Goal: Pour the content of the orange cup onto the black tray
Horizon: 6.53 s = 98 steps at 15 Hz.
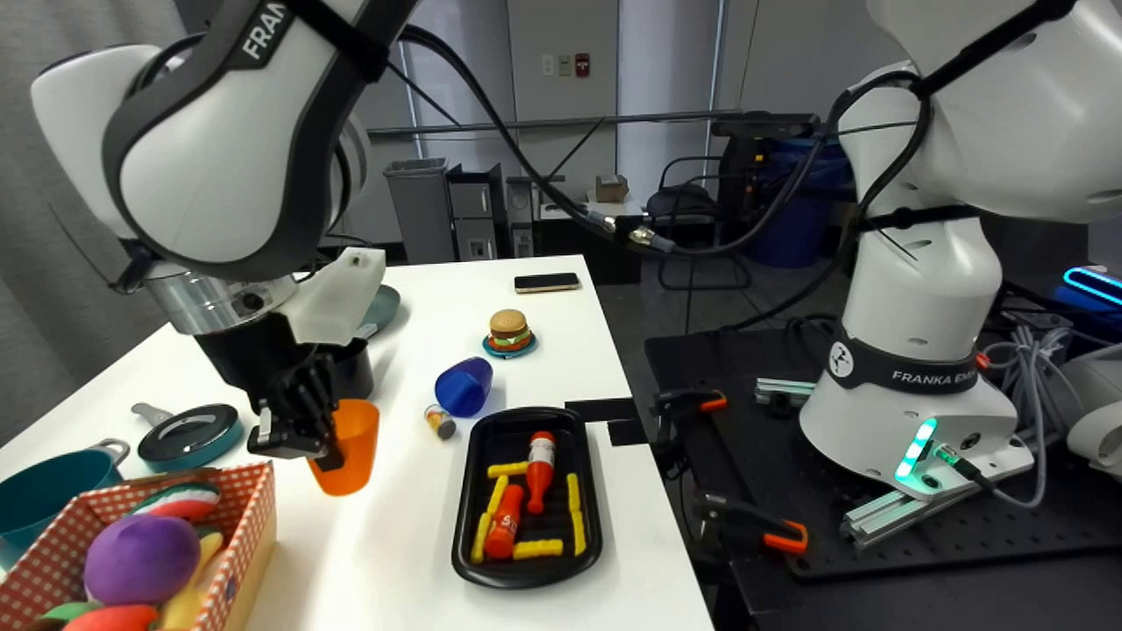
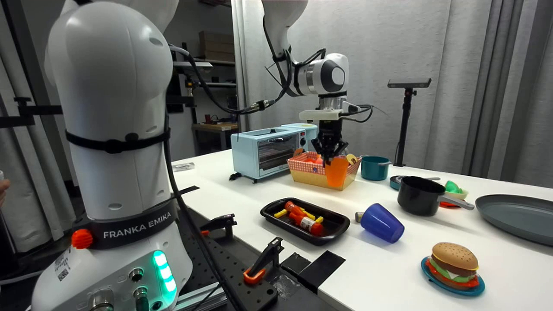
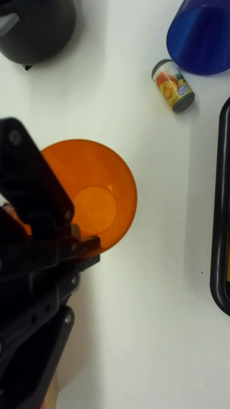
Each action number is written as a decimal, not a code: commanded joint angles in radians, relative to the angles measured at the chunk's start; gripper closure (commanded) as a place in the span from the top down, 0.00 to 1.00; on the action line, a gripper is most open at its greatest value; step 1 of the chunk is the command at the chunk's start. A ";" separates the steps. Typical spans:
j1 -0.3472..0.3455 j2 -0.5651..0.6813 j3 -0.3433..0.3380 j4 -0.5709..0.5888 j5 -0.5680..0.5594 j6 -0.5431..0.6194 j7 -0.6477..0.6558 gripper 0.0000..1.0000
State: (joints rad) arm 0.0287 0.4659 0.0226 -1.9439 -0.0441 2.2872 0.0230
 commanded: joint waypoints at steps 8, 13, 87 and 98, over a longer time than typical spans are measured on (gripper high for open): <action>0.003 0.114 -0.001 0.088 0.023 0.012 0.019 0.01; 0.004 0.133 0.000 0.105 0.023 0.009 0.021 0.01; -0.038 -0.590 -0.031 -0.536 0.099 -0.011 0.104 1.00; -0.038 -0.605 -0.016 -0.570 0.073 -0.006 0.128 1.00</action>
State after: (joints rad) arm -0.0087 -0.1392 0.0066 -2.5156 0.0292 2.2828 0.1516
